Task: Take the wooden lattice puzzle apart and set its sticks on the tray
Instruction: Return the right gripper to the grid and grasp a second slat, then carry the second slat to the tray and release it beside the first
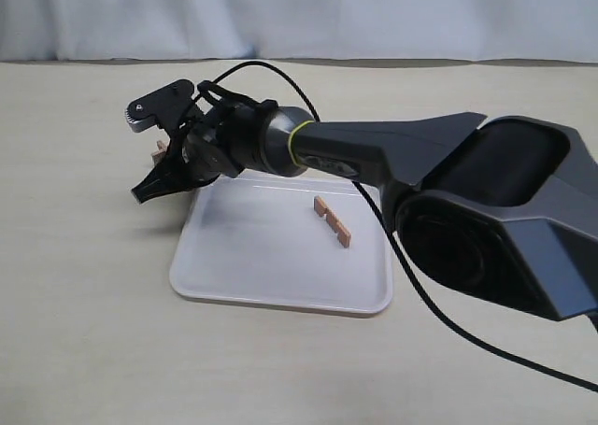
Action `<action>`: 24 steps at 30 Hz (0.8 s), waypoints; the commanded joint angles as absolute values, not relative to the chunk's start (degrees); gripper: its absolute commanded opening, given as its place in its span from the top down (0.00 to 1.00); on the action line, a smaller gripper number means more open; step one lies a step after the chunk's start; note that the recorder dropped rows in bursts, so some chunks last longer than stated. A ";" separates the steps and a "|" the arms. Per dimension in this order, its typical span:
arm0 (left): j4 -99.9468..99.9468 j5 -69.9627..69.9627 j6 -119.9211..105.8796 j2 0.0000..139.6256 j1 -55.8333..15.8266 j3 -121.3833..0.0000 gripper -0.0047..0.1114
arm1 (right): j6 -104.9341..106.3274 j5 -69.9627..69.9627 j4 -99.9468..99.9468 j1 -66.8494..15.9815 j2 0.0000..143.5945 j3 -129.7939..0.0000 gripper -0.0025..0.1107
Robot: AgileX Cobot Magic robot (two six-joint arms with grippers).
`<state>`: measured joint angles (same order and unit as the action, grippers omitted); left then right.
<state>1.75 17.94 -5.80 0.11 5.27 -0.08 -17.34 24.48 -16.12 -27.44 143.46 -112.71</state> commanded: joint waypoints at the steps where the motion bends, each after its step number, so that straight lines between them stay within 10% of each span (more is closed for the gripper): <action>1: 1.76 17.46 -5.72 0.00 5.30 0.00 0.96 | -17.83 27.89 -16.58 -27.45 141.77 -113.12 0.94; 24: 1.76 17.46 -5.72 0.00 5.30 0.00 0.96 | -12.76 43.21 -17.32 -30.59 120.75 -102.47 0.94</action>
<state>1.75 17.94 -5.80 0.11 5.27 -0.08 -13.99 42.50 -17.73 -31.94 124.57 -106.95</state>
